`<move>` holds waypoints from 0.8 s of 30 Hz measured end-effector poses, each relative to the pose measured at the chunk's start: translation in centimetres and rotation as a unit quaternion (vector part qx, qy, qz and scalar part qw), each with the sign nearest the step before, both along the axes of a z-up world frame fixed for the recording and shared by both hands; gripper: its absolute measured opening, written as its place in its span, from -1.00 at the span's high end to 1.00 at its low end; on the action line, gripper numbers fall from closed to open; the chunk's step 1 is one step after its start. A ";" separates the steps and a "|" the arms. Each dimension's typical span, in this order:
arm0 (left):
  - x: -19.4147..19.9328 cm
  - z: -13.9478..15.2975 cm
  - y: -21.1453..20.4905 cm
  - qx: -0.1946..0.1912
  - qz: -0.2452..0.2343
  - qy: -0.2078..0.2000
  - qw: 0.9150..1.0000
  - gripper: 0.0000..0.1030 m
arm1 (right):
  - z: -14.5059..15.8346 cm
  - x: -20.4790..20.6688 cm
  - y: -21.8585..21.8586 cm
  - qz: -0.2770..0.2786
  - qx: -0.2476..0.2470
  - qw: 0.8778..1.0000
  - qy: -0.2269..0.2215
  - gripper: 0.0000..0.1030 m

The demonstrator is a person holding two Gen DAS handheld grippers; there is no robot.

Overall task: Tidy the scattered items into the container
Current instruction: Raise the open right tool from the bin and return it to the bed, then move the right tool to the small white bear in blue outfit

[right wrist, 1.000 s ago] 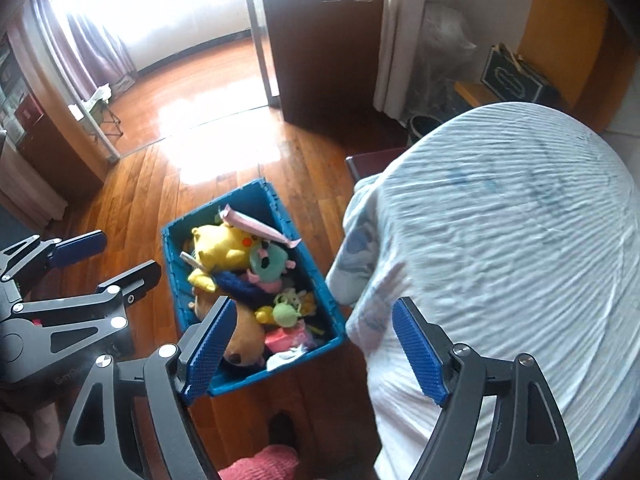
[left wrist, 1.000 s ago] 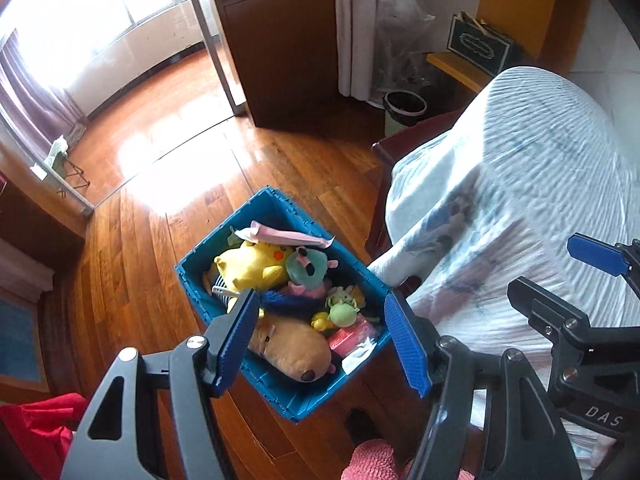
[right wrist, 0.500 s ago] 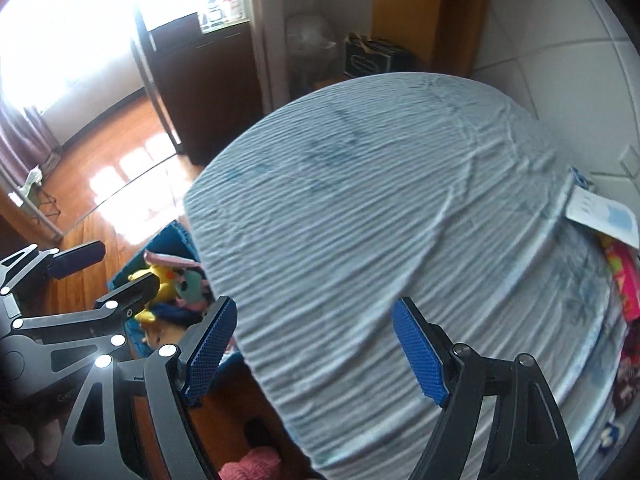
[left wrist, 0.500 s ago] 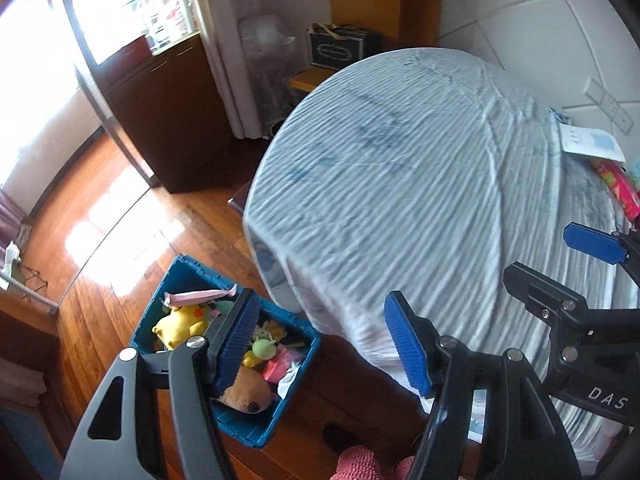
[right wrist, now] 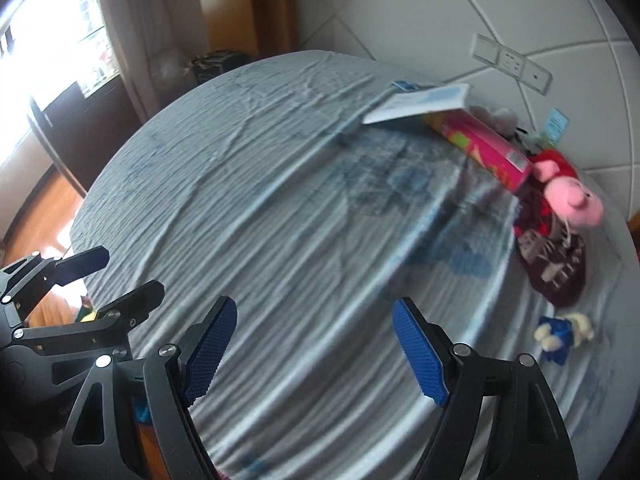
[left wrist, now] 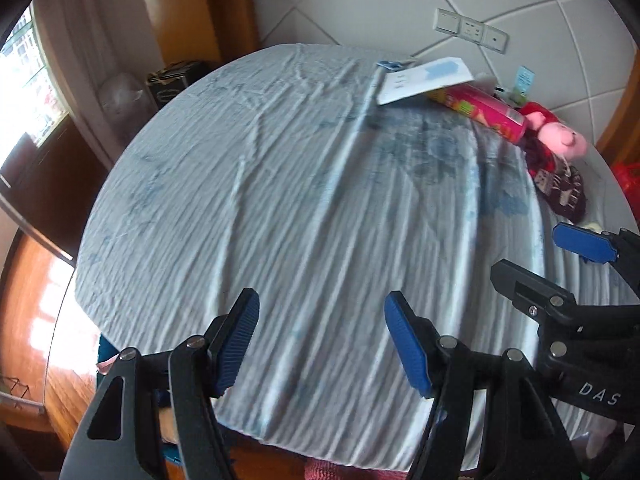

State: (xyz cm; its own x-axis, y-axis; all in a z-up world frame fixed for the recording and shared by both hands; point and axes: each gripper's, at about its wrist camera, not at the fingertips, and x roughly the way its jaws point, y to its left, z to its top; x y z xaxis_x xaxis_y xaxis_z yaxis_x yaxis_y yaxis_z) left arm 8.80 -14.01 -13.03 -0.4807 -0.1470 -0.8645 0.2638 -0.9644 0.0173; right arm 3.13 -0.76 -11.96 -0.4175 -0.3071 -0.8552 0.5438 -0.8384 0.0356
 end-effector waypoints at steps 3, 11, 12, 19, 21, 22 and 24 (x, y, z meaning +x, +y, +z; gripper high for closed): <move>-1.9 0.0 4.5 -0.002 -0.035 -0.002 0.999 -0.25 | 0.0 -1.0 4.8 -0.033 -0.002 0.999 -0.004 -0.57; -5.1 0.3 12.9 -0.012 -0.111 -0.002 0.994 -0.25 | 0.4 -3.1 14.6 -0.124 0.001 0.992 -0.002 -0.57; -5.5 0.3 13.5 -0.014 -0.118 -0.003 0.993 -0.25 | 0.4 -3.3 15.5 -0.132 0.002 0.991 -0.002 -0.57; -8.2 0.6 17.0 -0.016 -0.173 0.002 0.985 -0.25 | 1.0 -4.4 19.7 -0.192 0.007 0.981 -0.002 -0.61; -8.9 0.6 17.4 -0.016 -0.185 0.001 0.983 -0.25 | 1.1 -4.9 20.4 -0.206 0.010 0.978 -0.002 -0.62; -9.2 0.6 17.7 -0.016 -0.192 0.001 0.981 -0.25 | 1.1 -5.1 20.8 -0.214 0.011 0.977 -0.002 -0.64; -10.2 0.3 18.0 -0.014 -0.200 -0.003 0.980 -0.25 | 1.1 -5.5 21.5 -0.230 0.009 0.973 -0.004 -0.73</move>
State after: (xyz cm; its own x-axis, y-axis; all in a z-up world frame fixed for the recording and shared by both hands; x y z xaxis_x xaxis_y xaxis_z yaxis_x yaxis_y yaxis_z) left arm -1.40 3.95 -12.76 -0.4997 0.0285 -0.8658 -0.1362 -0.9896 0.0460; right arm -2.38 20.77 -10.87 -0.5009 -0.0746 -0.8623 0.1103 -0.9937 0.0219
